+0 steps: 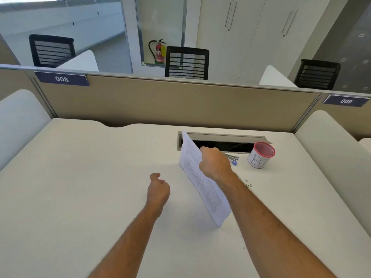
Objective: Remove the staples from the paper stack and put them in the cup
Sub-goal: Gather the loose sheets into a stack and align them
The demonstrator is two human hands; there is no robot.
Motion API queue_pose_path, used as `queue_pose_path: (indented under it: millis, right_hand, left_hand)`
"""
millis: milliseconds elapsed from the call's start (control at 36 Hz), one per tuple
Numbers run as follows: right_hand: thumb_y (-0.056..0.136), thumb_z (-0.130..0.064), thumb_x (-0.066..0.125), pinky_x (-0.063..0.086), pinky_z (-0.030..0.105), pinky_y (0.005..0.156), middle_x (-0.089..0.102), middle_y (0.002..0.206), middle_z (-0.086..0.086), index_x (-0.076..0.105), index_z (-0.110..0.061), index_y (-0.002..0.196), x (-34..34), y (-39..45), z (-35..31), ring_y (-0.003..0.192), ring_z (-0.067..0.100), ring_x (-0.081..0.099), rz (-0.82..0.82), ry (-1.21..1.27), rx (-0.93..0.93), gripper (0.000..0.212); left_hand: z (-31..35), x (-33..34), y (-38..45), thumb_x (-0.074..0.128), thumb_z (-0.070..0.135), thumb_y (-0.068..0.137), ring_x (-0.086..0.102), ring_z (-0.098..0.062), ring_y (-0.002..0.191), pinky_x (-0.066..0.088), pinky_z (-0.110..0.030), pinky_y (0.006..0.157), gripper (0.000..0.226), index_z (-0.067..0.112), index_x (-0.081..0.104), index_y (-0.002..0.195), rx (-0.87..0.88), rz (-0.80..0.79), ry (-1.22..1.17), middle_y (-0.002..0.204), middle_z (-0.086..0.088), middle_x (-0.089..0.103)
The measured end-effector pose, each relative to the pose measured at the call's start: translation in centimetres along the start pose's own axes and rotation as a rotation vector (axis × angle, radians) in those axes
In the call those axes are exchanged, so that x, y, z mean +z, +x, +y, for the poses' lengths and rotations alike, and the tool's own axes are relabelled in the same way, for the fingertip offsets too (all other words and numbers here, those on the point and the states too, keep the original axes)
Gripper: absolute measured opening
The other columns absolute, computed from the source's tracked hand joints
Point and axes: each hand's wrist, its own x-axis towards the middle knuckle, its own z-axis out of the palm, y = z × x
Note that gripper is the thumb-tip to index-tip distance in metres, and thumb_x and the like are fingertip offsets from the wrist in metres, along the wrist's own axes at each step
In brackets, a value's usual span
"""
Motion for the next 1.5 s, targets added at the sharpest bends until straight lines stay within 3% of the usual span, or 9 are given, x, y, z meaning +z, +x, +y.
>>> queue_pose_path:
  millis: [111, 361, 528, 611, 694, 861, 1028, 1167, 1500]
  right_hand:
    - [0.098, -0.013, 0.061, 0.043, 0.032, 0.070, 0.067, 0.108, 0.007, 0.060, -0.013, 0.117, -0.3, 0.2, 0.4, 0.084, 0.018, 0.055, -0.012, 0.024, 0.011, 0.019]
    - [0.097, -0.008, 0.058, 0.043, 0.032, 0.066, 0.064, 0.100, 0.005, 0.060, -0.011, 0.109, -1.0, 0.2, 0.3, 0.084, 0.020, 0.058, -0.019, 0.042, 0.020, 0.012]
    - [0.096, -0.003, 0.053, 0.034, 0.027, 0.055, 0.055, 0.084, 0.001, 0.054, -0.014, 0.091, -1.4, -0.1, 1.1, 0.075, 0.019, 0.053, 0.021, 0.105, 0.028, 0.012]
    - [0.089, 0.003, 0.049, 0.038, 0.031, 0.051, 0.057, 0.079, 0.002, 0.054, -0.011, 0.081, -1.9, 0.2, 2.1, 0.071, 0.021, 0.054, 0.022, 0.236, 0.087, 0.017]
    - [0.083, -0.001, 0.061, 0.060, 0.043, 0.068, 0.072, 0.088, 0.005, 0.067, -0.011, 0.086, -1.8, 0.6, 4.0, 0.080, 0.025, 0.071, -0.014, 0.535, 0.162, 0.012]
    - [0.085, 0.006, 0.069, 0.060, 0.051, 0.089, 0.078, 0.106, 0.007, 0.072, -0.008, 0.117, 1.4, -1.0, 7.8, 0.094, 0.027, 0.076, -0.162, 1.105, 0.230, 0.035]
    - [0.085, 0.006, 0.071, 0.058, 0.051, 0.094, 0.079, 0.107, 0.008, 0.072, -0.006, 0.116, 6.5, -2.3, 9.1, 0.103, 0.032, 0.074, -0.204, 1.252, 0.297, 0.033]
    - [0.087, 0.004, 0.071, 0.057, 0.053, 0.097, 0.077, 0.112, 0.007, 0.070, -0.008, 0.122, 9.0, -2.7, 9.4, 0.106, 0.030, 0.073, -0.202, 1.326, 0.319, 0.037]
    - [0.089, 0.002, 0.069, 0.057, 0.049, 0.096, 0.078, 0.112, 0.004, 0.070, -0.010, 0.123, 11.0, -1.4, 10.0, 0.103, 0.026, 0.075, -0.192, 1.311, 0.333, 0.036]
  left_hand:
    - [-0.2, -0.1, 0.3, 0.037, 0.006, 0.102, 0.057, -0.022, 0.102, 0.044, -0.027, 0.068, 0.050, 0.014, 0.033, 0.152, -0.001, -0.001, 0.011, 0.127, -0.007, 0.056]
    - [0.6, 0.7, 0.7, 0.038, 0.006, 0.104, 0.056, -0.023, 0.106, 0.044, -0.033, 0.083, 0.050, 0.014, 0.032, 0.153, 0.012, -0.017, 0.030, 0.136, -0.010, 0.056]
    - [1.1, 1.1, 0.6, 0.042, 0.014, 0.106, 0.055, -0.012, 0.081, 0.048, -0.029, 0.072, 0.048, 0.013, 0.033, 0.154, 0.042, -0.034, -0.012, 0.102, -0.003, 0.061]
    - [1.6, 0.9, 0.5, 0.048, 0.033, 0.108, 0.058, -0.025, 0.122, 0.045, -0.038, 0.099, 0.057, 0.014, 0.029, 0.158, 0.031, -0.055, -0.063, 0.143, -0.008, 0.057]
    - [1.9, 0.6, 0.9, 0.056, 0.048, 0.103, 0.046, -0.029, 0.143, 0.041, -0.042, 0.110, 0.075, 0.013, 0.025, 0.161, 0.023, -0.060, -0.139, 0.160, -0.007, 0.043]
    - [2.5, -1.2, 2.0, 0.080, 0.044, 0.088, 0.075, -0.026, 0.107, 0.061, -0.050, 0.096, 0.077, 0.010, 0.043, 0.145, 0.032, -0.189, -0.409, 0.130, -0.009, 0.070]
    - [3.2, -1.9, 1.6, 0.069, 0.011, 0.098, 0.078, -0.028, 0.101, 0.064, -0.049, 0.088, 0.026, 0.010, 0.070, 0.125, 0.201, -0.219, -0.401, 0.113, -0.006, 0.080]
    - [2.8, -1.4, 1.6, 0.063, 0.012, 0.102, 0.080, -0.026, 0.094, 0.066, -0.043, 0.079, 0.019, 0.013, 0.071, 0.120, 0.220, -0.187, -0.325, 0.106, -0.004, 0.081]
    - [2.7, -0.2, 2.7, 0.062, 0.026, 0.103, 0.077, -0.025, 0.098, 0.064, -0.051, 0.086, 0.025, 0.018, 0.060, 0.127, 0.159, -0.129, -0.207, 0.113, -0.003, 0.076]
